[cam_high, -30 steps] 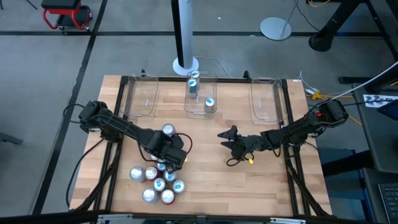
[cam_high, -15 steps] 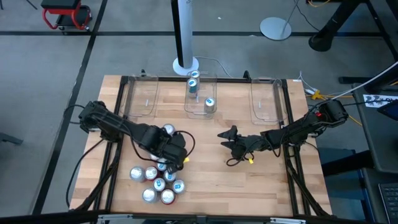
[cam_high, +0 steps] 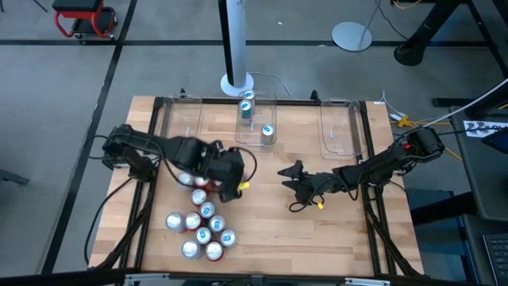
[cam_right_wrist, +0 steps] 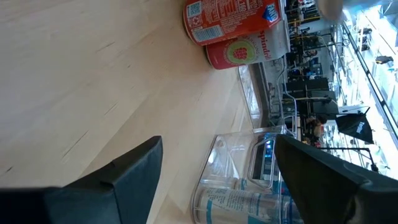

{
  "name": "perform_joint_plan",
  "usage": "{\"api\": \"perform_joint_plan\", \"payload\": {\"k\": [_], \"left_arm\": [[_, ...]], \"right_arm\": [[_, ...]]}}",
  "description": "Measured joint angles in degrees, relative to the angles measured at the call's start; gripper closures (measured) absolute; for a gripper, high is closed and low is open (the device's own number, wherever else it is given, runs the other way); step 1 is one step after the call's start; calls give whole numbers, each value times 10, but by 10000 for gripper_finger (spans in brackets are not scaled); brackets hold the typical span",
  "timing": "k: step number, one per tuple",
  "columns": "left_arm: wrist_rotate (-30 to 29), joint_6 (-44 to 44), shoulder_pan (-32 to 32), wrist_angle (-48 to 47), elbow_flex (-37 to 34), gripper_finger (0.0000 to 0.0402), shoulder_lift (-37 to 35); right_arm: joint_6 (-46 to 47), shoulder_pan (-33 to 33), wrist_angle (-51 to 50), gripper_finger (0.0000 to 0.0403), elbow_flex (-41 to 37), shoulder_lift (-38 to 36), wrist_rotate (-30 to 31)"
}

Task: Sort soda cans
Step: Put the blue soda can into the middle transparent bin

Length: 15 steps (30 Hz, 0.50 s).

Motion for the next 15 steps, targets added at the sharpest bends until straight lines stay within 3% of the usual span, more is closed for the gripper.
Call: {"api": "perform_joint_plan", "payload": {"k": [15], "left_arm": [[-22,198,228,62,13,167,0]], "right_arm": [[0,0,0,93,0,0,1]]}}
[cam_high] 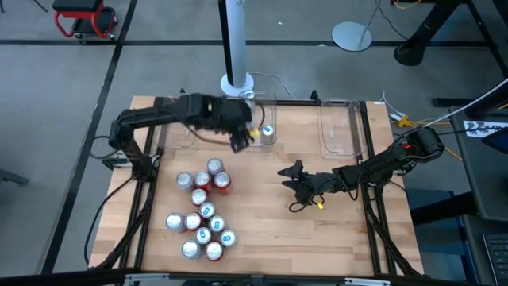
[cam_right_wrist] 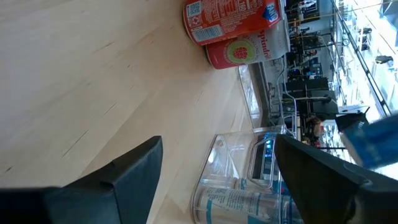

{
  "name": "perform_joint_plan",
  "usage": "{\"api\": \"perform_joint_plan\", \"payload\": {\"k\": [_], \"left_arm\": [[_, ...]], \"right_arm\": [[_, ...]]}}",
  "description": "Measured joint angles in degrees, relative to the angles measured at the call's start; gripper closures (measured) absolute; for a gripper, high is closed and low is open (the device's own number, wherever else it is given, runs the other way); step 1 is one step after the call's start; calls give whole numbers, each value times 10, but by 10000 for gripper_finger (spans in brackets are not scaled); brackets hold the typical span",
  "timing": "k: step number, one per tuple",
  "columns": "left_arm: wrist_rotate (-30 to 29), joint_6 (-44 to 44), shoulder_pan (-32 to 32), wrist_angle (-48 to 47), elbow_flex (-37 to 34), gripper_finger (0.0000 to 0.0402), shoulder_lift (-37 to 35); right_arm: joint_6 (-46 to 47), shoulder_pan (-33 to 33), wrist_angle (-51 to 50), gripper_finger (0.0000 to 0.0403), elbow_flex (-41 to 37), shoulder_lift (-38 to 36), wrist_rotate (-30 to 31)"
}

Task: Sort soda cans
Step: Put the blue soda can into the middle transparent bin

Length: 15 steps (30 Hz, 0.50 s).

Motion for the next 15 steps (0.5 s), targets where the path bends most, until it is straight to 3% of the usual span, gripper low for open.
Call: {"api": "perform_joint_plan", "payload": {"k": [7,15], "left_arm": [[60,31,92,17,0,167,9],[84,57,127,18,0,167,61]], "right_arm": [[0,0,0,93,0,0,1],[0,0,-3,93,0,0,1]]}}
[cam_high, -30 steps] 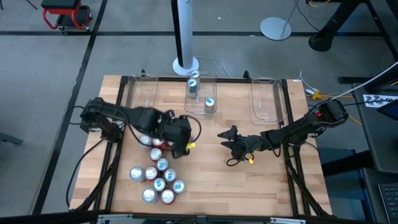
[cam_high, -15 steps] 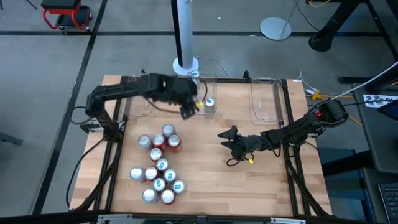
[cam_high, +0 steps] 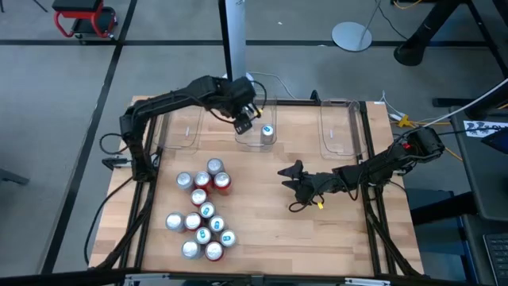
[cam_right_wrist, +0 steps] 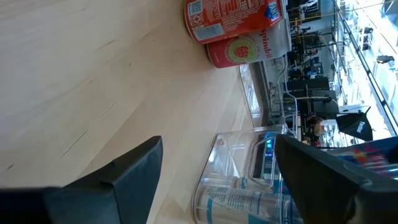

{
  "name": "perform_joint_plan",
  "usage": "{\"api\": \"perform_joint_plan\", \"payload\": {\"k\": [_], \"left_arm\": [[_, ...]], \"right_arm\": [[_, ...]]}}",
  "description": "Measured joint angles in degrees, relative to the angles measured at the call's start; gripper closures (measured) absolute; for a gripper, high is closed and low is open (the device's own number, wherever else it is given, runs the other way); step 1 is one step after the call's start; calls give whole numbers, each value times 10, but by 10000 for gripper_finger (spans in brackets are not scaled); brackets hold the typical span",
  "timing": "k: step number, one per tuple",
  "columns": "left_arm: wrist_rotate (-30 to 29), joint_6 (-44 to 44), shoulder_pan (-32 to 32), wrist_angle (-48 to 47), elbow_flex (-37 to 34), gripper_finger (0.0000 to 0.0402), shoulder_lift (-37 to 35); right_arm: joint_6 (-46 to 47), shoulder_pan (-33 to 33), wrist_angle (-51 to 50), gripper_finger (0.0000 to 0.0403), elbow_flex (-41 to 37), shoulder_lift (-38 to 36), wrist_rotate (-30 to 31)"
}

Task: Sort soda cans
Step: Put the blue soda can into the middle transparent bin

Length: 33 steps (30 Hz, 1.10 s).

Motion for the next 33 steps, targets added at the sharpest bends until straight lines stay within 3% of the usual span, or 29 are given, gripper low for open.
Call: {"api": "perform_joint_plan", "payload": {"k": [16,33], "left_arm": [[3,30,24,19,0,167,91],[33,31,63,33,-11,167,120]], "right_arm": [[1,0,-8,93,0,0,0],[1,0,-9,93,0,0,0]]}}
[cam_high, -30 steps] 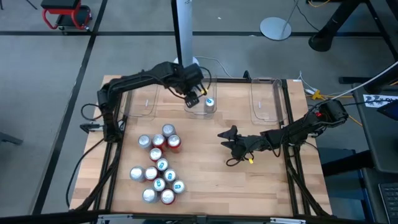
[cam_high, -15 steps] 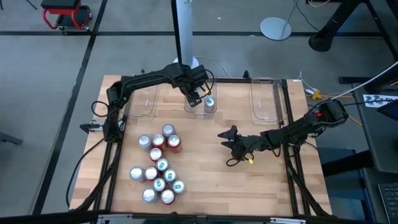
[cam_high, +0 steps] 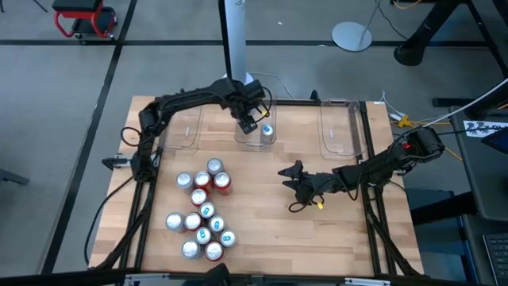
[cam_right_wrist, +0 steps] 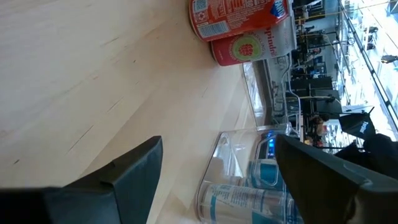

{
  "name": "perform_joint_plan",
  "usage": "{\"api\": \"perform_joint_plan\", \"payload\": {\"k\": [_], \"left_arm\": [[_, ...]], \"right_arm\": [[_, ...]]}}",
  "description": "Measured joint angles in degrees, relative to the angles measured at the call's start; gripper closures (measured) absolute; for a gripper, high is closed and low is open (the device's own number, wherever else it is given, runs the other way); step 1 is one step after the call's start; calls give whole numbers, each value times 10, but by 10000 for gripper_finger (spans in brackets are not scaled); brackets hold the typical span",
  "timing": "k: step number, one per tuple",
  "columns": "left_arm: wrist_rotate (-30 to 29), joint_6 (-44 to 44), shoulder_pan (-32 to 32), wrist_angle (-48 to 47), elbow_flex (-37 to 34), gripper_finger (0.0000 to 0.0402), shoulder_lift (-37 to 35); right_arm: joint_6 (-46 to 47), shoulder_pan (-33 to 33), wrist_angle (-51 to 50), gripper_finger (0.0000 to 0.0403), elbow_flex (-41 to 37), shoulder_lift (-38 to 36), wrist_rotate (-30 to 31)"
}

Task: Sort soda cans
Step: Put the blue soda can into the middle transparent bin

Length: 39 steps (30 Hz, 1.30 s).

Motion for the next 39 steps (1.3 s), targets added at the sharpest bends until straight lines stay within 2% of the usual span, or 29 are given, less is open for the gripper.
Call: {"api": "perform_joint_plan", "payload": {"k": [5,31,39], "left_arm": [[0,5,0,5,-18,166,5],[-4,22,0,13,-18,166,5],[-5,41,1,49,-74,166,1]], "right_arm": [[0,0,0,93,0,0,0],[0,0,0,93,0,0,2],[0,0,-1,93,0,0,2]]}}
